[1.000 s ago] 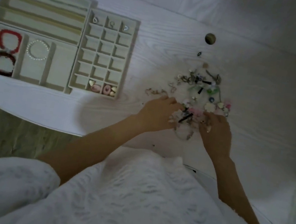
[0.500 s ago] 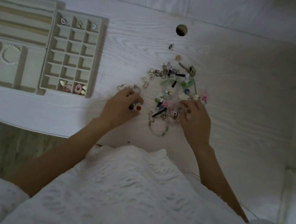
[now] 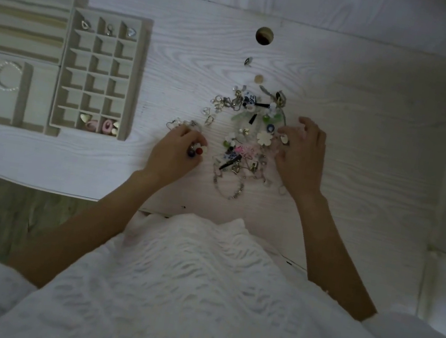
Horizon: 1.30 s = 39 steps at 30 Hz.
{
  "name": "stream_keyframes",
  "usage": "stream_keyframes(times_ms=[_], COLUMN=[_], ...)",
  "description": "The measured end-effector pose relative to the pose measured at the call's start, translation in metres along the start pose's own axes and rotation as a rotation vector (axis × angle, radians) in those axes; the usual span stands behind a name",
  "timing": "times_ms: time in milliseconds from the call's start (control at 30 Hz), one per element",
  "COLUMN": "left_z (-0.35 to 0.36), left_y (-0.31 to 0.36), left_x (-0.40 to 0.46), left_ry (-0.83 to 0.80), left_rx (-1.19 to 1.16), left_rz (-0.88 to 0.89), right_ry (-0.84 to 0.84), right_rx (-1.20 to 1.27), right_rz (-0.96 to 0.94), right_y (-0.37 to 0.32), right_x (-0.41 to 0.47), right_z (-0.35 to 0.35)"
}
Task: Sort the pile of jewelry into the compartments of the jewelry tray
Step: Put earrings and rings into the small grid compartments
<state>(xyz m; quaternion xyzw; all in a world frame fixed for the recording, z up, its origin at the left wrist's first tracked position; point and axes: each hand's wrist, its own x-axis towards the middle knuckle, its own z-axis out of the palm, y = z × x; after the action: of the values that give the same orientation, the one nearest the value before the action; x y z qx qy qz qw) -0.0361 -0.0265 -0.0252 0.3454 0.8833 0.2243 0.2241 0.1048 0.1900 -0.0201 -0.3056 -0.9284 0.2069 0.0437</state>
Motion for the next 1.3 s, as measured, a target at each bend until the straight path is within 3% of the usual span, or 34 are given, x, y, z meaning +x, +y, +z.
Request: stream_keyframes(times_ms=[133,400,633,733,867,967,1133,1300], left_z=[0.000,-0.001,-0.002,-0.019,-0.055,-0.075,-0.090,-0.106], left_y=[0.000,0.000,0.000,0.003,0.004,-0.021,-0.075,-0.113], left_x=[0.000,0.001,-0.004,-0.007,-0.023,-0.040,-0.069,-0.078], left_ry=[0.001,0.002,0.049,0.074,0.092,0.054,0.008,0.288], left_rx=[0.007,0.043,0.061,-0.140,-0.709,-0.928,-1.103,-0.919], left_rz=[-0.015,0.017,0.084,0.109,-0.164,-0.415,-0.531,-0.546], right_ry=[-0.016,0.138,-0.054,-0.148,-0.321,-0.396,-0.556,-0.605], right_rx=[-0.113,0.010,0.745,0.845,0.581,0.570,0.573,0.630], right_rz=[-0.057,-0.125,0.200,0.189,-0.113,-0.229,-0.333,-0.273], right_y=[-0.001,-0.001,-0.050,-0.080,-0.125,-0.168,-0.222,-0.254], right_x=[-0.007,0.001,0.002,0.002,0.004,0.004,0.009,0.025], right_z=[0.003,-0.011,-0.035,-0.025,0.002,0.025,0.065,0.084])
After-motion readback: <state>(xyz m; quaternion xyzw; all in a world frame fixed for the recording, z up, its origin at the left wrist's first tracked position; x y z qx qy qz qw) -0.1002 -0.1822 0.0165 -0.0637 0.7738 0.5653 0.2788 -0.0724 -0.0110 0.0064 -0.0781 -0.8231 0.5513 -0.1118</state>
